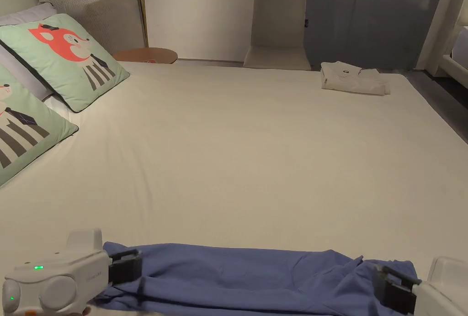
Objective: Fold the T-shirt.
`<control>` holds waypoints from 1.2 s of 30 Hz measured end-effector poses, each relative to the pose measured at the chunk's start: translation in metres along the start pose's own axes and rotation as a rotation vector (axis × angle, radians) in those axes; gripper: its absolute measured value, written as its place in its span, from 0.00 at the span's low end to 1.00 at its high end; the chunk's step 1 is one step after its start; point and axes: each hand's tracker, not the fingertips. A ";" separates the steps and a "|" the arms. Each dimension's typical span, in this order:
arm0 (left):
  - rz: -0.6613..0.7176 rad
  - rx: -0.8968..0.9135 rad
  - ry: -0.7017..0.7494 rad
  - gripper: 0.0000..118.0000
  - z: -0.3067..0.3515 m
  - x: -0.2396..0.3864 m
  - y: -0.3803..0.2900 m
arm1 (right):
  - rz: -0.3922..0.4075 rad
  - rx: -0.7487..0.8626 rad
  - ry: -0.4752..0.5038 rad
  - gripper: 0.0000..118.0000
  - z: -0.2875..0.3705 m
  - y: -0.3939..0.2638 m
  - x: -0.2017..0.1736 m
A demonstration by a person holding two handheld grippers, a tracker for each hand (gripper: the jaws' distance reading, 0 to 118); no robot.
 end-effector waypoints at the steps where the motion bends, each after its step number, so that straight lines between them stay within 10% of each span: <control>1: 0.003 0.055 -0.015 0.91 0.007 0.005 0.008 | 0.010 0.045 0.006 0.94 0.006 0.010 -0.005; 16: -0.116 0.672 -0.030 0.88 0.094 0.111 0.068 | 0.208 0.507 -0.023 0.90 0.050 0.082 -0.097; 18: -0.120 0.701 -0.021 0.73 0.096 0.115 0.064 | 0.209 0.519 -0.022 0.71 0.054 0.080 -0.102; 22: -0.136 0.724 -0.030 0.00 0.092 0.116 0.063 | 0.224 0.537 -0.040 0.01 0.053 0.080 -0.109; 36: -0.067 0.550 -0.158 0.00 0.067 0.090 0.066 | 0.223 0.535 -0.027 0.01 0.046 0.076 -0.111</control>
